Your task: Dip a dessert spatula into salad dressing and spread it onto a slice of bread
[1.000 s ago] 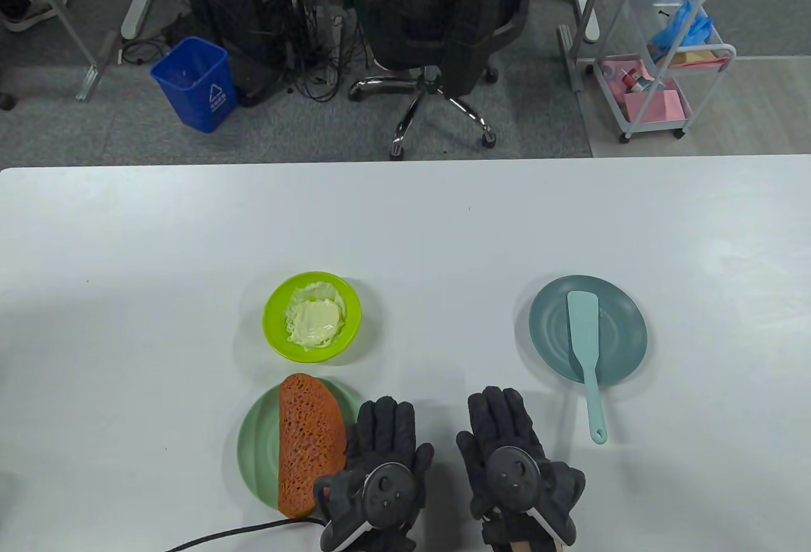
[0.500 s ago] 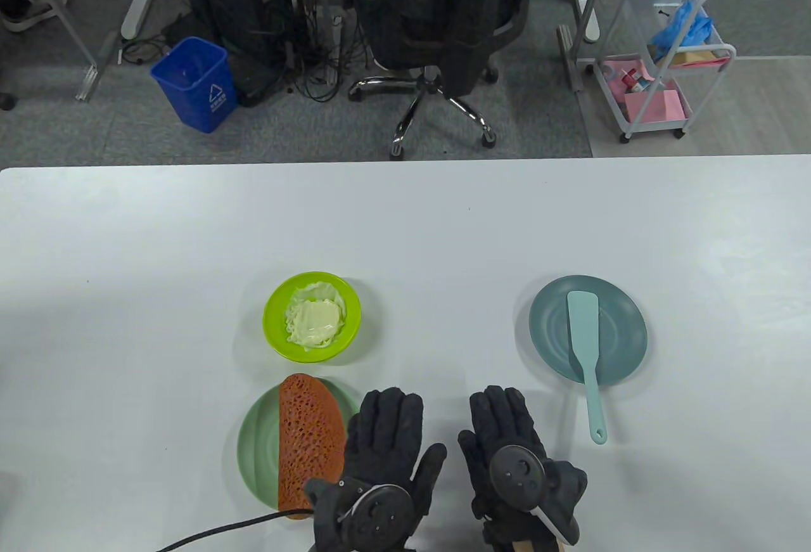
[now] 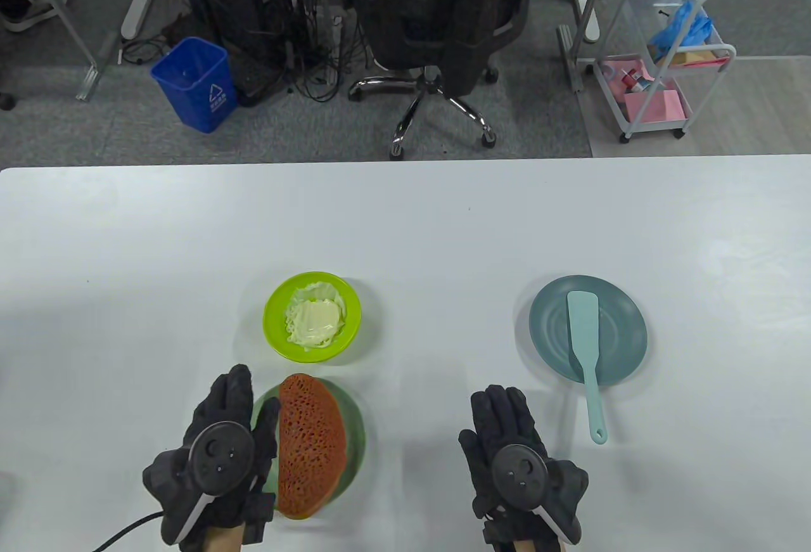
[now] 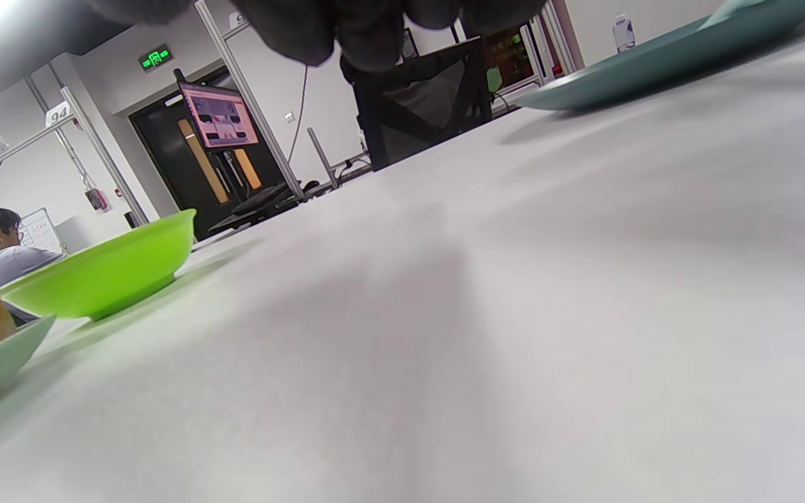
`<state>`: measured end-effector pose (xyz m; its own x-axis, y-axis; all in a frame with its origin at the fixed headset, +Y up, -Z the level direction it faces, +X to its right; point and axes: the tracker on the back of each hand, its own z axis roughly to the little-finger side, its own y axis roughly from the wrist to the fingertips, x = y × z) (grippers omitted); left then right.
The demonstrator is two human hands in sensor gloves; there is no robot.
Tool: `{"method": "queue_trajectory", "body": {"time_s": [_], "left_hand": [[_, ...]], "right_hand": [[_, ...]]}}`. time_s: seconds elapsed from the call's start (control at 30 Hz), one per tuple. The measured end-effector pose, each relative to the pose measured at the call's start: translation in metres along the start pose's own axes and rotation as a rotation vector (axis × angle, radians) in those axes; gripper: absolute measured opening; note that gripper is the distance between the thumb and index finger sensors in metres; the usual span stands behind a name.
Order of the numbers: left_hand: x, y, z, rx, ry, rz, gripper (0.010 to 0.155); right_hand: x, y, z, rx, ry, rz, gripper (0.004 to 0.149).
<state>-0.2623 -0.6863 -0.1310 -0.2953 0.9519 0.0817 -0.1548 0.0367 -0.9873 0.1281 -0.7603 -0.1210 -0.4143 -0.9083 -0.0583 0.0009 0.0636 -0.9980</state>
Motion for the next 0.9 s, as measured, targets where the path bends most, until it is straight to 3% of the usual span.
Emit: {"method": "queue_trajectory", "body": {"time_s": [0.17, 0.37, 0.7, 0.9], "left_hand": [[-0.024, 0.004, 0.041, 0.103, 0.012, 0.122, 0.066], [-0.05, 0.006, 0.06, 0.146, -0.028, 0.243, 0.064], [-0.062, 0.007, 0.056, 0.151, -0.051, 0.221, 0.048], [-0.068, 0.005, 0.04, 0.12, -0.141, 0.26, 0.047]], "right_hand": [[0.0, 0.0, 0.001, 0.006, 0.001, -0.003, 0.062], [0.0, 0.001, 0.001, 0.008, 0.0, -0.003, 0.062], [-0.001, 0.002, 0.001, 0.011, 0.008, 0.001, 0.062], [-0.001, 0.003, 0.002, 0.014, 0.017, 0.009, 0.062]]}}
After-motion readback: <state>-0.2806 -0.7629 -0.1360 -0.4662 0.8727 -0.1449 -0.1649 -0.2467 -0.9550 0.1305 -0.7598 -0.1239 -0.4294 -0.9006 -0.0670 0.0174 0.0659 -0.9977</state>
